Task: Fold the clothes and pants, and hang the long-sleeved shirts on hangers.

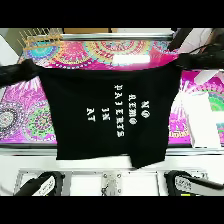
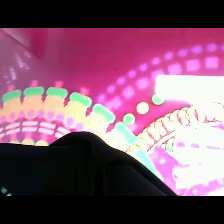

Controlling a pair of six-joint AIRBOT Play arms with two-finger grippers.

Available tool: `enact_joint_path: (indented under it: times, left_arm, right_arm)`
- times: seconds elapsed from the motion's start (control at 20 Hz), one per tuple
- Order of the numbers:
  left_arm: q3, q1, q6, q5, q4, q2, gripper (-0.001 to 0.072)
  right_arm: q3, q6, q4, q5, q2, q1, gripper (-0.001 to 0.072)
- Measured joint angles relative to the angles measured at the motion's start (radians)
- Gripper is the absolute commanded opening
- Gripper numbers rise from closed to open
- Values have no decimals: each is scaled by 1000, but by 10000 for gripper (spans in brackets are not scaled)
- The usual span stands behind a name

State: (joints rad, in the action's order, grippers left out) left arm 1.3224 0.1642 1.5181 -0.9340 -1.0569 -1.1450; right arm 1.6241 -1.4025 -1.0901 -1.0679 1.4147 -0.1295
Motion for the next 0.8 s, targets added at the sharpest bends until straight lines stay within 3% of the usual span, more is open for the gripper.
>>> enact_joint_path:
  times: [0.15, 0.2, 0.25, 0.3, 0.35, 0.6, 0.65, 0.7, 0.8]
  left_arm:
    - [84, -27, -17, 64, 3, -210, 8]
    - [124, -31, -18, 78, 3, -272, 9]
    - [163, -34, -20, 84, 3, -324, 184]
    - [207, -36, -20, 86, 3, -374, 518]
    - [246, -36, -18, 85, 3, -412, 568]
    - [369, 15, 15, -22, 3, -483, 568]
    - [356, 33, 19, -48, 3, -473, 568]
    - [319, 52, 27, -72, 2, -454, 568]
    - [196, 85, 37, -94, 2, -395, 568]
  right_arm:
    - [32, -51, -18, 108, 122, 14, 18]
    - [42, -64, -20, 140, 148, 17, 99]
    - [48, -69, -24, 170, 166, 19, 315]
    - [54, -76, -26, 201, 179, 19, 525]
    - [58, -81, -29, 220, 187, 17, 566]
    - [63, -90, -33, 193, 150, -37, 558]
    - [54, -90, -40, 160, 129, -54, 550]
    - [39, -89, -50, 128, 105, -67, 497]
    - [-23, -84, -84, 67, 39, -84, 487]
